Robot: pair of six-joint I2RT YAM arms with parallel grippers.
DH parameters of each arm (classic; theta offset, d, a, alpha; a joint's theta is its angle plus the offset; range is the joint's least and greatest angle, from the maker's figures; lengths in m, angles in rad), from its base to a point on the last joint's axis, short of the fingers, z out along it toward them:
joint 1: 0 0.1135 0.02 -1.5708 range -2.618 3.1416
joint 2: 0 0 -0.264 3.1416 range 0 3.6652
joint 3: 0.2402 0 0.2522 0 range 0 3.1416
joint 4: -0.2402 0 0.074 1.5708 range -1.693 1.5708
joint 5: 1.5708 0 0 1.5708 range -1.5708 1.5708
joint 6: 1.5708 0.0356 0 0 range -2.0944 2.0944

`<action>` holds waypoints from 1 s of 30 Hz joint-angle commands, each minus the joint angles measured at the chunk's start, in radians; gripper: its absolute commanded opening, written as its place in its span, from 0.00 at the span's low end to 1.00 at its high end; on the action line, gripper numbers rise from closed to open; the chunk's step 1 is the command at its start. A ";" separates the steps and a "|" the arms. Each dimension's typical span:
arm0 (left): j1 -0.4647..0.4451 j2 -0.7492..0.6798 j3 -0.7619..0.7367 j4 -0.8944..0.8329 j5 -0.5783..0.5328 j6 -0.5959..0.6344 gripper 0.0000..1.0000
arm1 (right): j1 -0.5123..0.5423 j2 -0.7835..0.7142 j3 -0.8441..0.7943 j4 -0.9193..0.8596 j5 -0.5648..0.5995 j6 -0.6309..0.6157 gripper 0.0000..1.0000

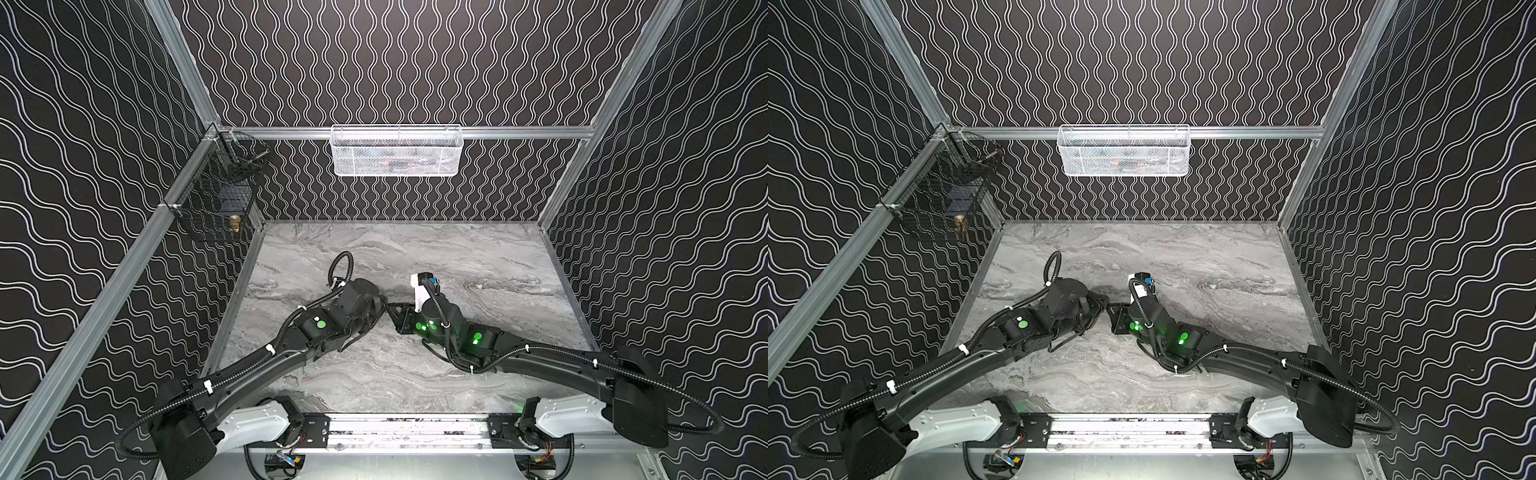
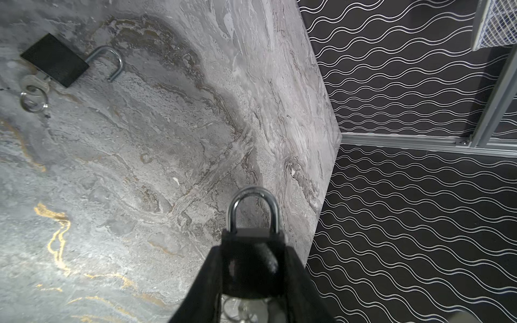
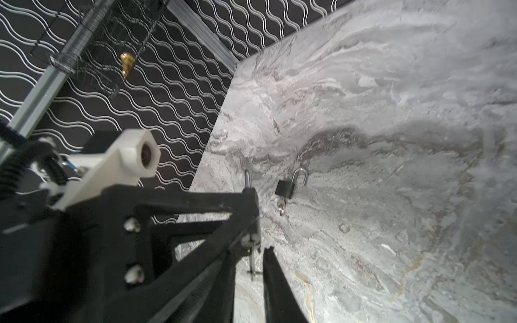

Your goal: Unlock with the key

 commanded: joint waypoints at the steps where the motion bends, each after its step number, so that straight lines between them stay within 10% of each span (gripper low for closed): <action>1: 0.000 -0.007 0.008 0.002 -0.007 0.010 0.00 | -0.005 0.005 0.001 0.032 -0.012 0.016 0.20; 30: -0.001 -0.016 0.020 0.098 0.096 0.014 0.00 | -0.014 0.032 -0.016 0.107 -0.083 0.055 0.00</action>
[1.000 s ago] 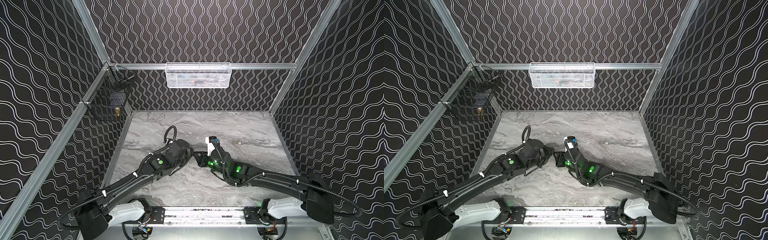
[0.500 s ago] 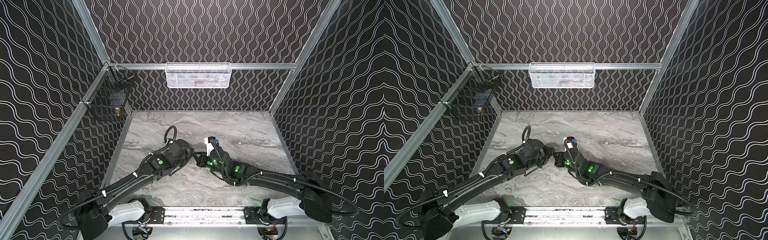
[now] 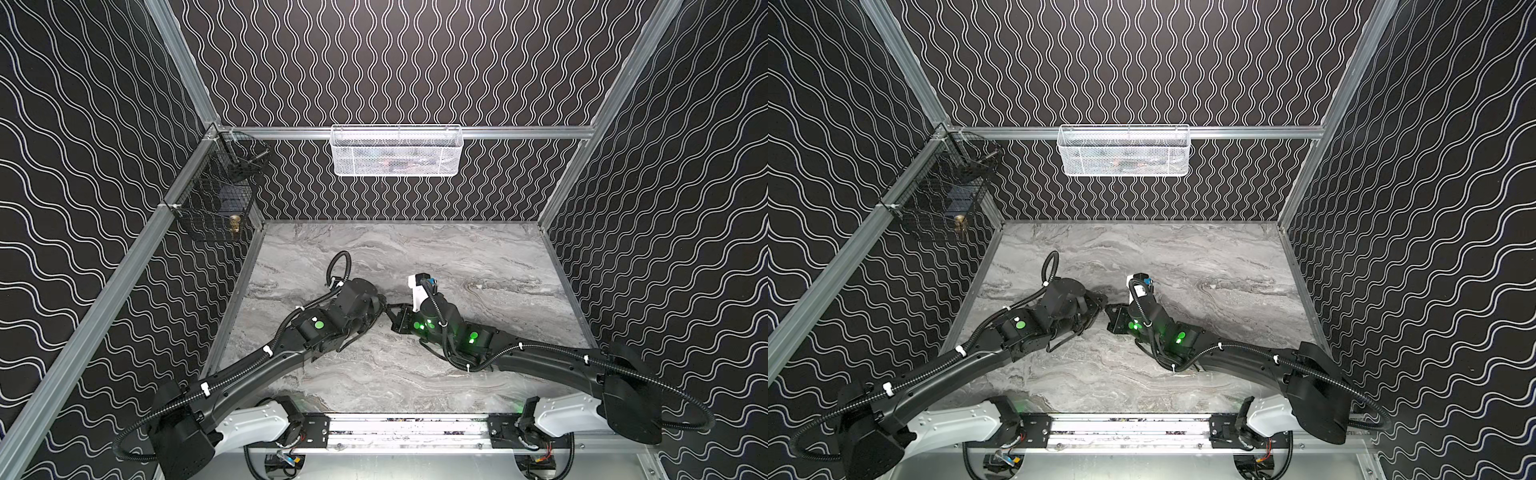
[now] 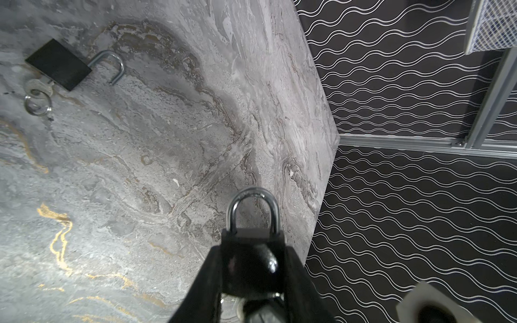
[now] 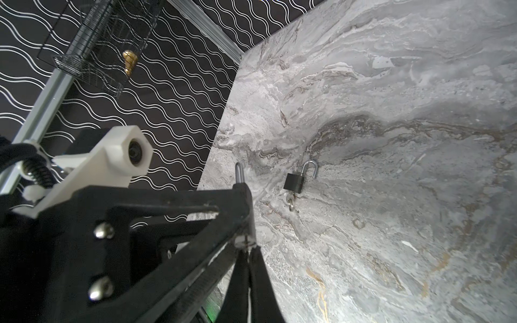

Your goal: Unlock with the key

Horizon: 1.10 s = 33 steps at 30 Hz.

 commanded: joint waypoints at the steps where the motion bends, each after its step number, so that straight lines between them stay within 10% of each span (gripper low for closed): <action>1: -0.004 0.000 0.007 0.113 0.105 -0.007 0.00 | 0.000 -0.002 -0.007 0.060 -0.023 0.013 0.00; 33: -0.045 -0.031 -0.069 0.132 0.039 -0.110 0.00 | -0.011 -0.085 -0.126 0.388 -0.029 0.473 0.00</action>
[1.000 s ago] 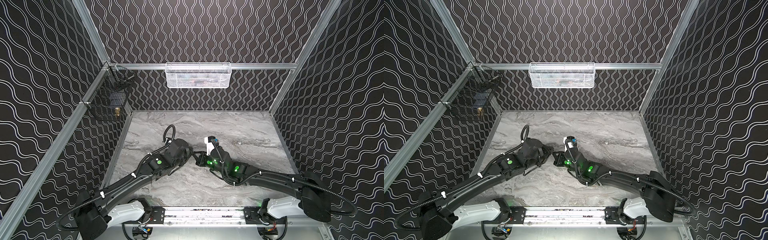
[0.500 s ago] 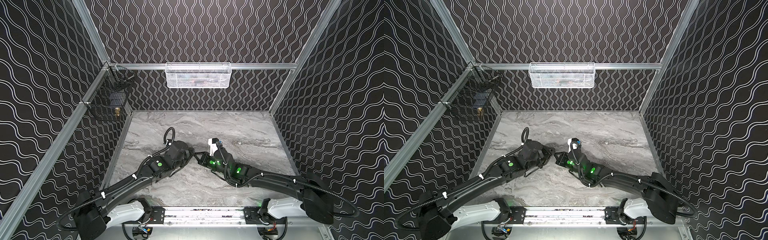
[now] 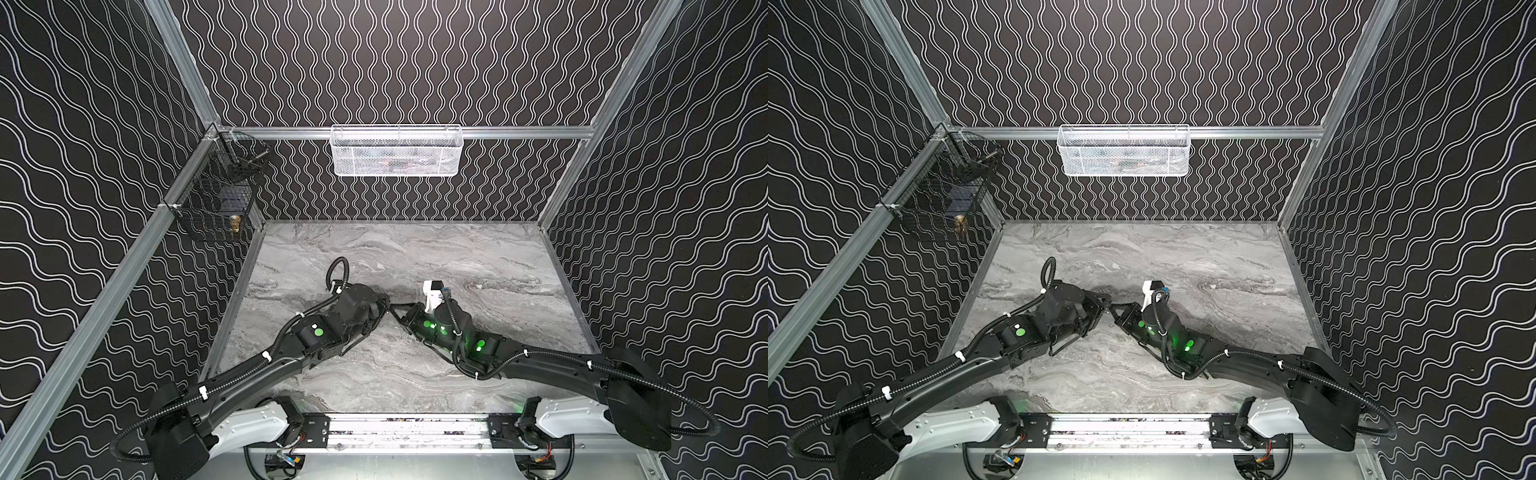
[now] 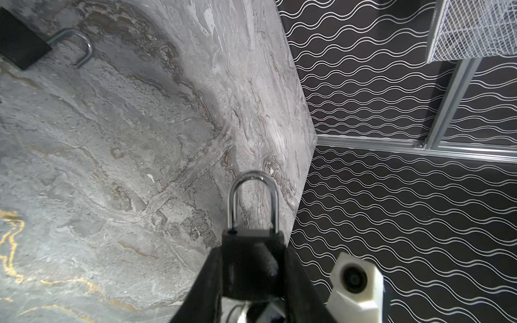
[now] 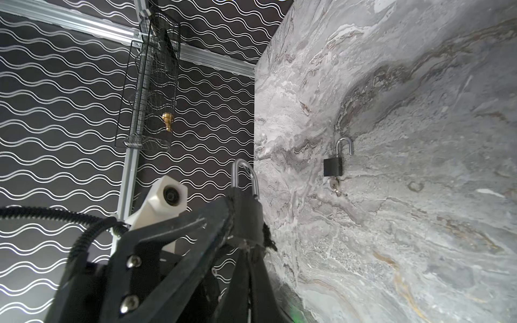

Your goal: Unlock with the key

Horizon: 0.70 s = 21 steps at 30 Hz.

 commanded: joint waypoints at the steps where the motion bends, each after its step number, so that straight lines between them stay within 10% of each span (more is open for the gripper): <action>1: -0.008 -0.004 -0.004 0.019 0.054 -0.031 0.00 | 0.005 -0.022 0.004 0.196 -0.001 0.039 0.00; 10: -0.003 -0.001 0.033 -0.026 0.067 0.091 0.00 | 0.005 -0.012 0.017 0.147 0.005 -0.090 0.00; 21: 0.051 -0.031 0.024 -0.141 0.009 0.432 0.00 | 0.003 -0.127 -0.005 -0.011 0.062 -0.260 0.40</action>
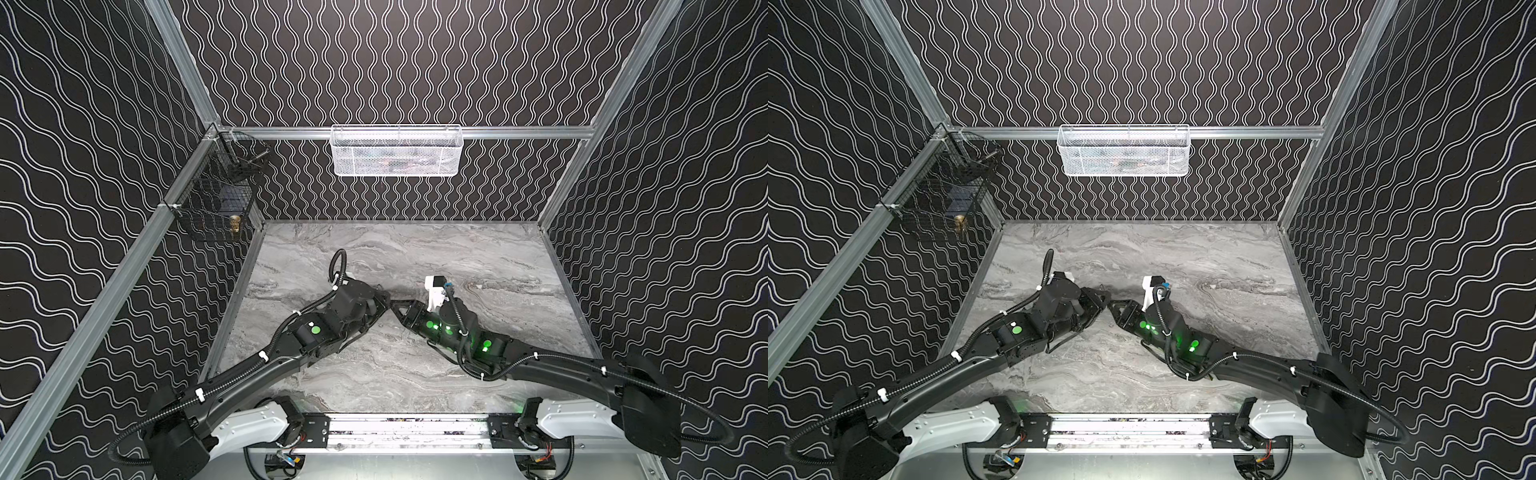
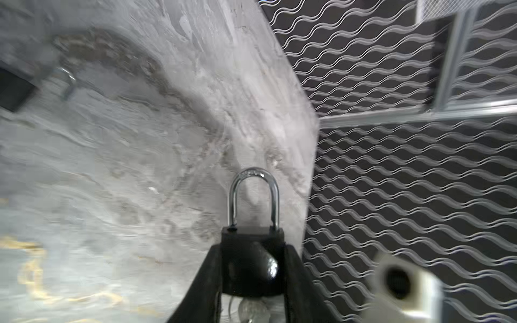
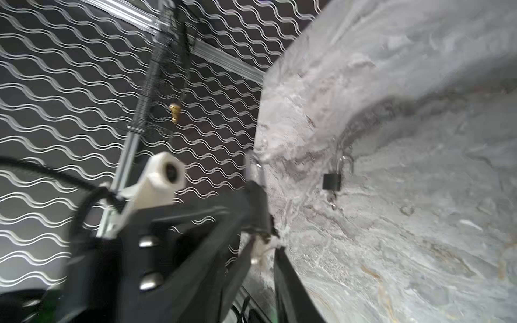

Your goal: Unlock with the key

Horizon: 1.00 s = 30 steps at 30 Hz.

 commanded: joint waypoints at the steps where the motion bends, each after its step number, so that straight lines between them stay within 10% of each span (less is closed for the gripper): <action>1: 0.014 -0.031 -0.012 -0.065 -0.036 0.234 0.00 | -0.009 -0.064 -0.026 0.032 0.027 -0.077 0.45; 14: 0.025 -0.193 -0.208 0.121 -0.016 0.962 0.00 | -0.245 -0.059 0.340 -0.663 -0.270 -0.467 0.81; 30: 0.024 -0.203 -0.433 0.570 0.135 1.275 0.00 | -0.312 0.269 0.694 -0.995 -0.498 -0.773 0.87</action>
